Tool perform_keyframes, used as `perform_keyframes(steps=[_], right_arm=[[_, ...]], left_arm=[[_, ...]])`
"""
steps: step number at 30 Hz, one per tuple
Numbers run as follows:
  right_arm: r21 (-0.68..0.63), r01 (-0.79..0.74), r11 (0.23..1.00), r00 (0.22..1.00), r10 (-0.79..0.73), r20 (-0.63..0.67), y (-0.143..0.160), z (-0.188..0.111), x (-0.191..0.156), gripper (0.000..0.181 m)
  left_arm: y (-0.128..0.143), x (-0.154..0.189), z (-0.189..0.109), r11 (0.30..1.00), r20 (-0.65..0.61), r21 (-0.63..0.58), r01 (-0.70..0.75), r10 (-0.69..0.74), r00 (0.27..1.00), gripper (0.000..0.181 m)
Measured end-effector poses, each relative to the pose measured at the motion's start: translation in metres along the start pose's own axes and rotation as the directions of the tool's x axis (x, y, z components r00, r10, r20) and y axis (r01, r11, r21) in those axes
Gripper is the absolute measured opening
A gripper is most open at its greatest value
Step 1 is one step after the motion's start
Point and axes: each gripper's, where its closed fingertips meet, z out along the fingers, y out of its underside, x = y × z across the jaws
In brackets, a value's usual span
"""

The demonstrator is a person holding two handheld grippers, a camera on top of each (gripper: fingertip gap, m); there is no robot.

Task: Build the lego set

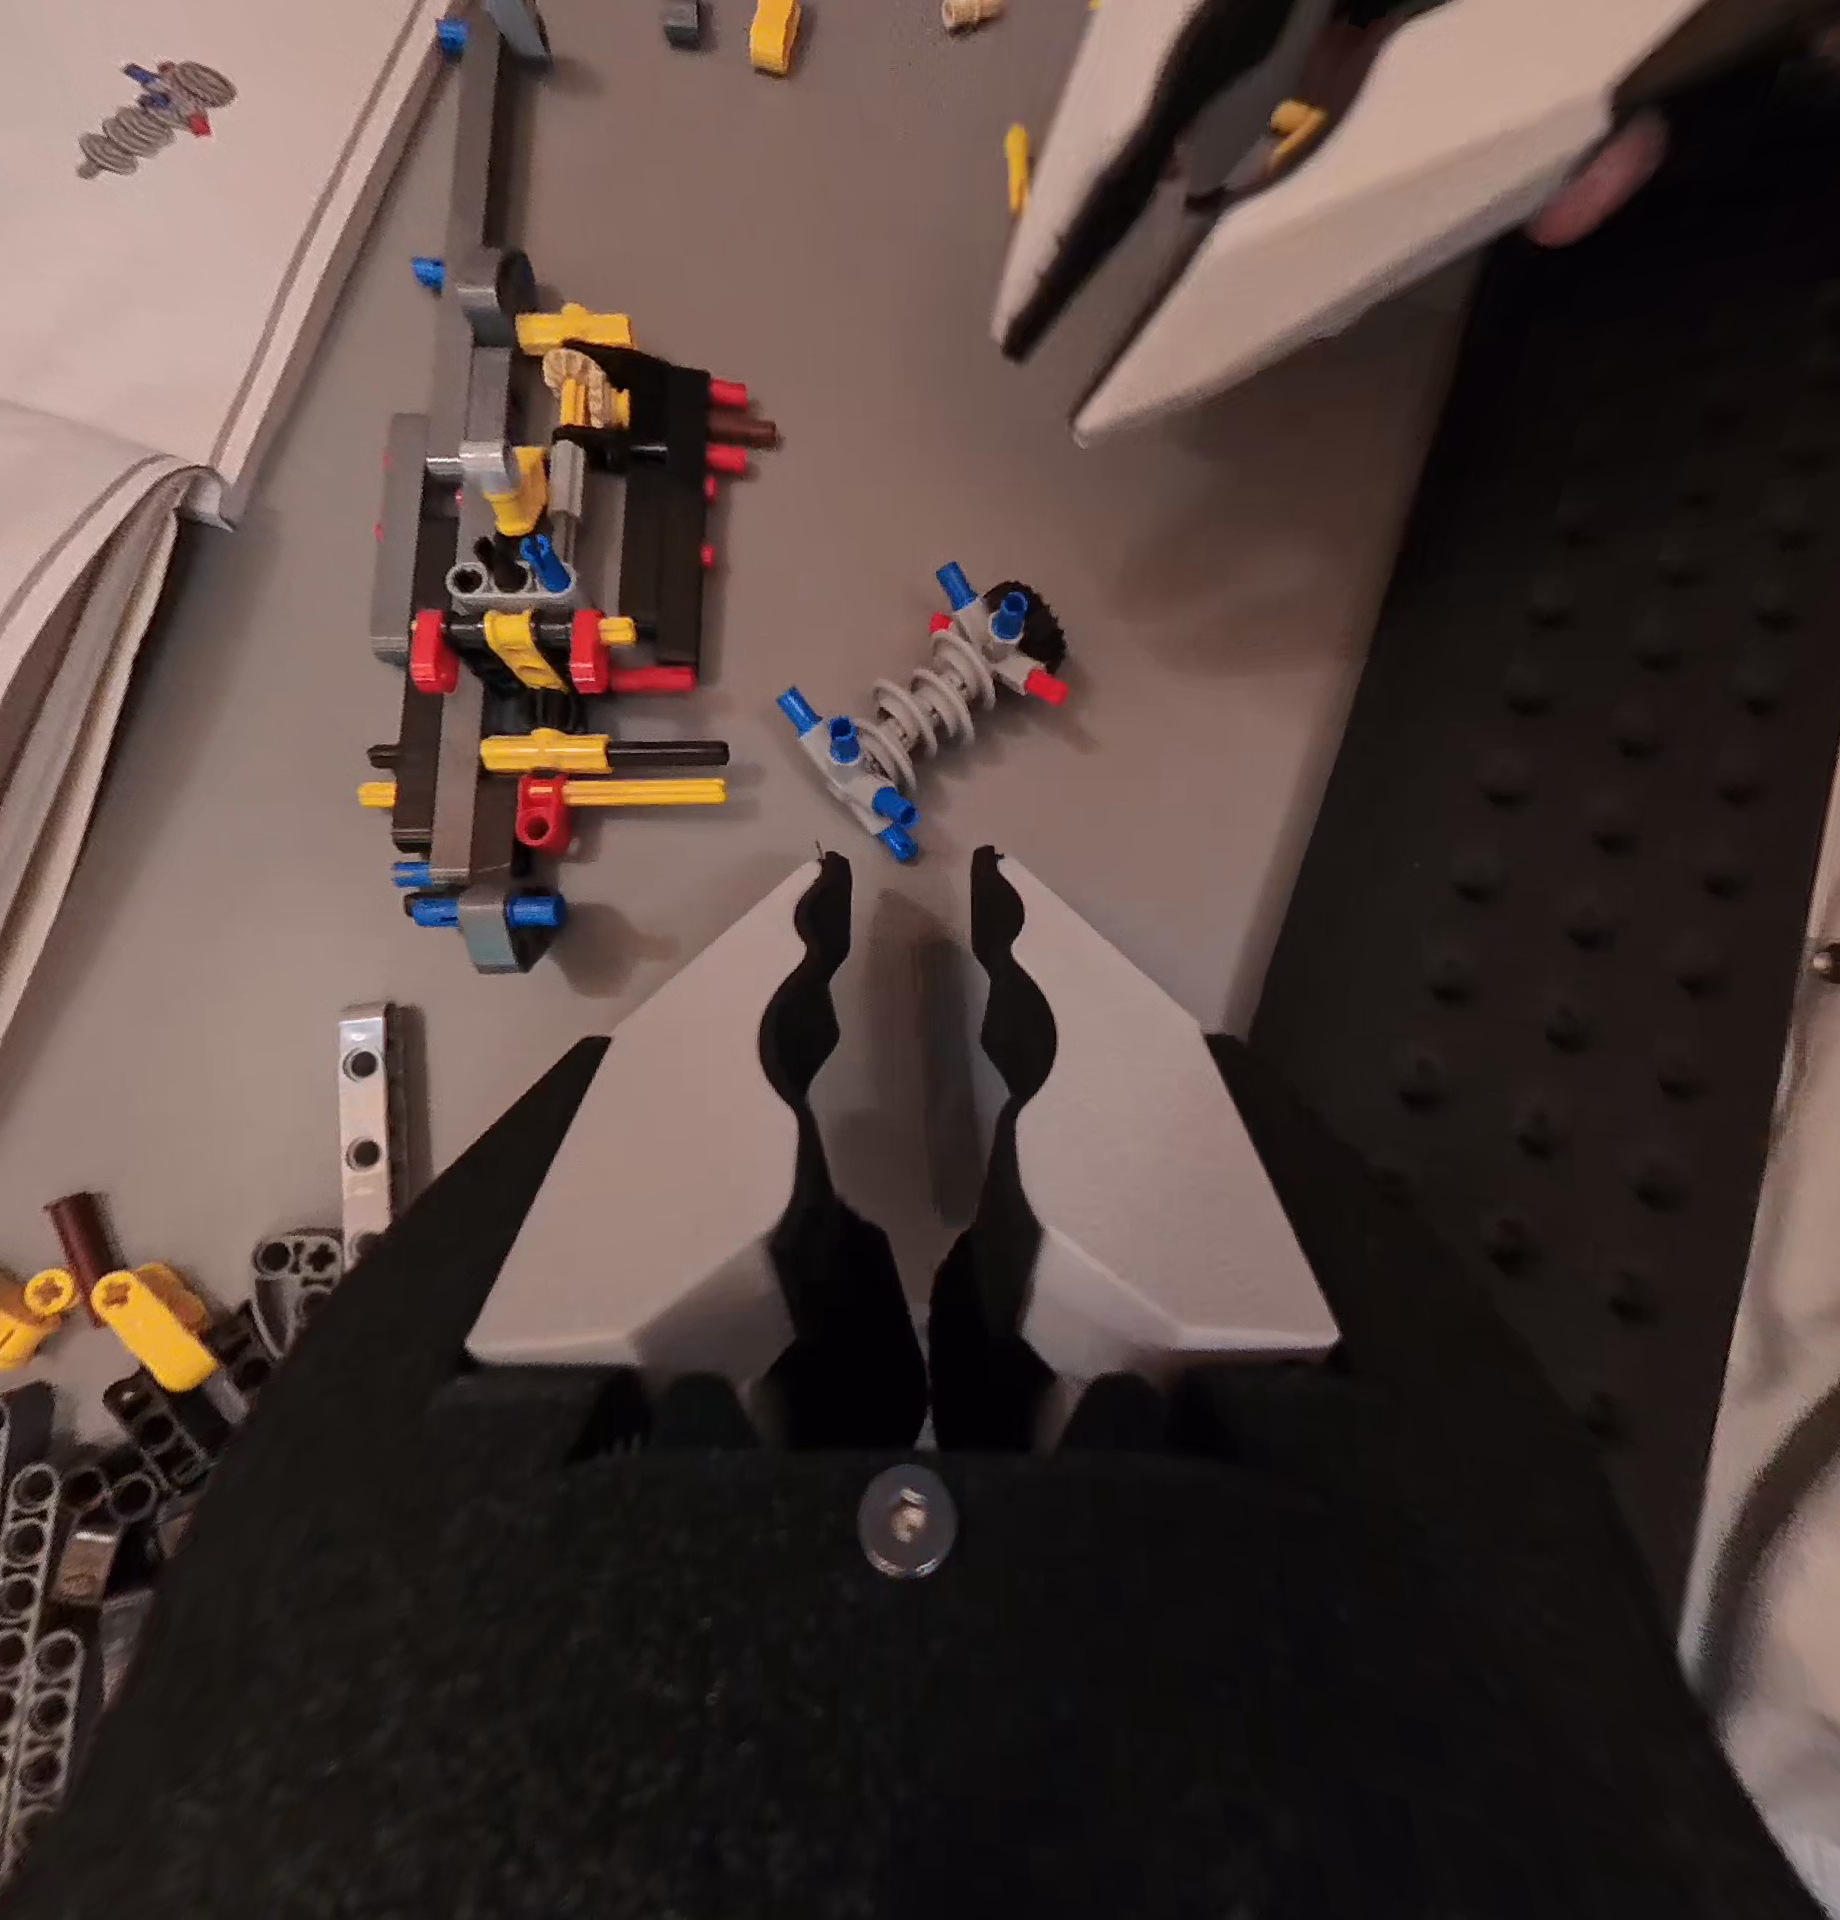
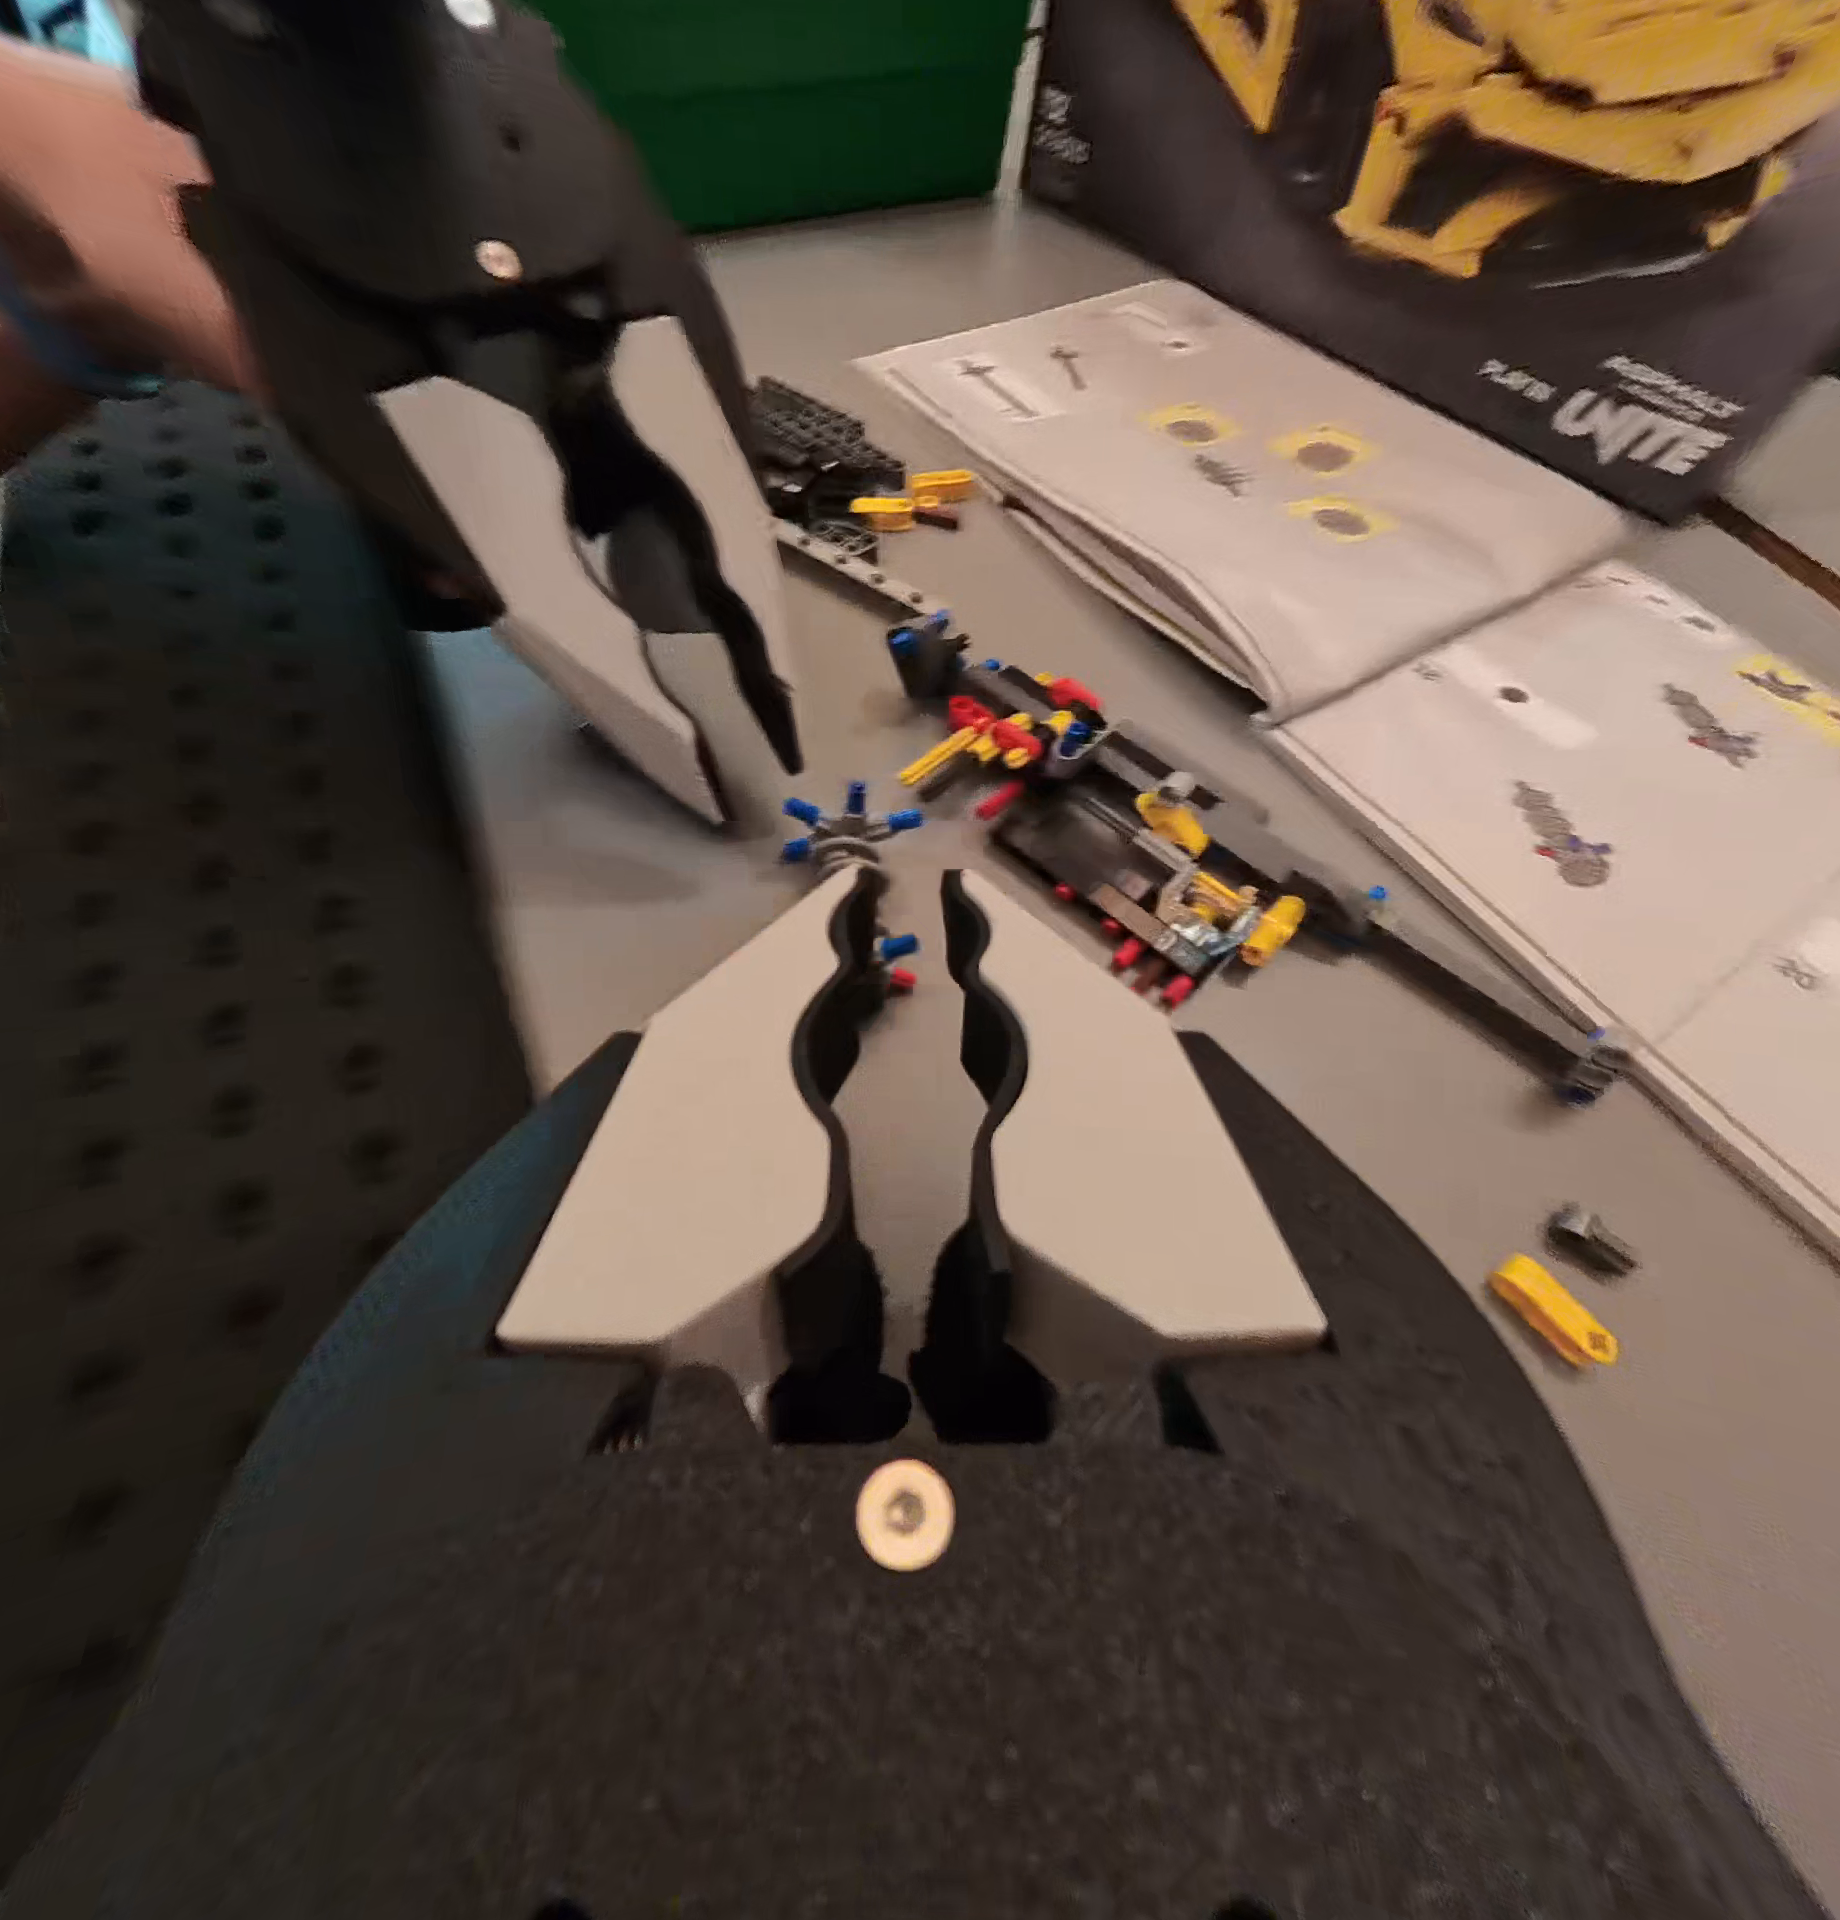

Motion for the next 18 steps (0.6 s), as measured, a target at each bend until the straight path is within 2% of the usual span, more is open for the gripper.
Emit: perform_keyframes(steps=[5, 8, 11, 16, 18], right_arm=[[-0.092, 0.106, 0.99, 0.994, -0.103, 0.032, 0.014, 0.015, -0.018, 0.006], [-0.11, 0.165, 0.98, 0.986, -0.165, 0.008, 0.019, 0.024, -0.021, 0.005], [-0.154, 0.214, 0.965, 0.976, -0.216, 0.008, 0.025, 0.028, -0.025, 0.0], [-0.247, 0.39, 0.887, 0.917, -0.399, 0.015, 0.04, 0.031, -0.033, 0.0], [-0.258, 0.407, 0.876, 0.909, -0.416, 0.022, 0.041, 0.03, -0.036, 0.0]], left_arm=[[0.004, -0.005, 0.013, 0.999, 0.022, -0.042, -0.022, 0.023, 0.999, 0.017], [-0.001, -0.004, 0.015, 1.0, 0.013, -0.01, 0.001, -0.001, 1.0, 0.015], [-0.005, -0.002, 0.016, 1.0, 0.006, 0.017, 0.019, -0.019, 1.0, 0.001], [-0.018, 0.0, 0.009, 0.99, -0.036, 0.086, 0.114, -0.111, 0.993, 0.0], [-0.016, -0.002, 0.007, 0.99, -0.033, 0.08, 0.115, -0.112, 0.993, 0.0]])
